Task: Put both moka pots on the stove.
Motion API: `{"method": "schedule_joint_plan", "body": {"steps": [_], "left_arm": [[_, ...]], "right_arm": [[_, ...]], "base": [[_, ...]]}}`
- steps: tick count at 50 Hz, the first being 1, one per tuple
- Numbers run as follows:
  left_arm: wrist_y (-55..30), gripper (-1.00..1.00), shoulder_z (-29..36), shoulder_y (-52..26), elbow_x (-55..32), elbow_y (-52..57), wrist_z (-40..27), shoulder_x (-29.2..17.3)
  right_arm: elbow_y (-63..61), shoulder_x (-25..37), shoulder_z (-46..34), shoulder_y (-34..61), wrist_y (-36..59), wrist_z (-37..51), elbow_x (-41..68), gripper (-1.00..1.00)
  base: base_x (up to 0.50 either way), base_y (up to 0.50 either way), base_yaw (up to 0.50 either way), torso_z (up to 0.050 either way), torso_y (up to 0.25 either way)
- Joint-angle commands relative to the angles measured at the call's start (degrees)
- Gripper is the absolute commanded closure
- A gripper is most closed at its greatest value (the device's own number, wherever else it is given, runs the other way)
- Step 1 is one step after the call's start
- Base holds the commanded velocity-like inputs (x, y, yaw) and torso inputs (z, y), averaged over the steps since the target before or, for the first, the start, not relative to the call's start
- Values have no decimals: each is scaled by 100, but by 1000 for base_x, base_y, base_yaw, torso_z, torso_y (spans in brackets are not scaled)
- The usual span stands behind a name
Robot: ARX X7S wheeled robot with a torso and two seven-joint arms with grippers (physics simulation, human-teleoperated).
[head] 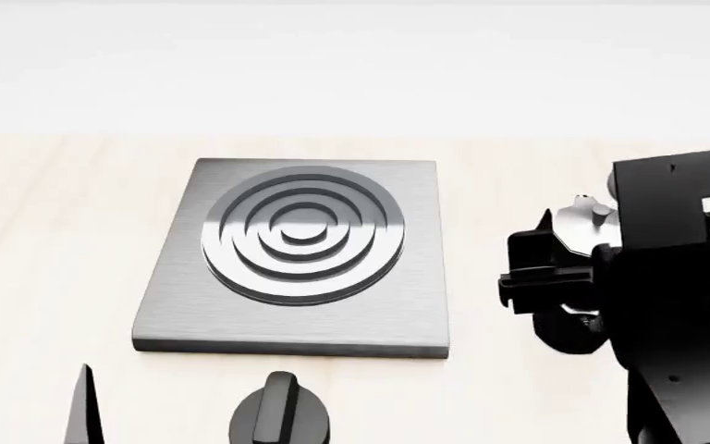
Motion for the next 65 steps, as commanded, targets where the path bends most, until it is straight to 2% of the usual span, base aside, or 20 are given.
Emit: {"method": "schedule_joint_plan", "body": {"steps": [1,26,42,65], "left_arm": [[1,-100,32,-3,-12,-2,-39,-27],[287,-100,50,-33,-62,-315,-47,-104],[20,-100,128,-77,-49,-85,-133,-121],[145,-100,196,-97,-55,-240,-165,-156]], "right_arm": [[1033,76,-247,431,-64,-354,-53,-100],[1569,93,-351,230,-315,-413,-146,-100],[1981,41,-370,111,-609,-544,-143,-100],[2611,-22,-480,41,-1076,-609,-297,-100]], "base": [[0,0,0,0,0],[0,0,0,0,0],[0,0,0,0,0],[0,0,0,0,0]]}}
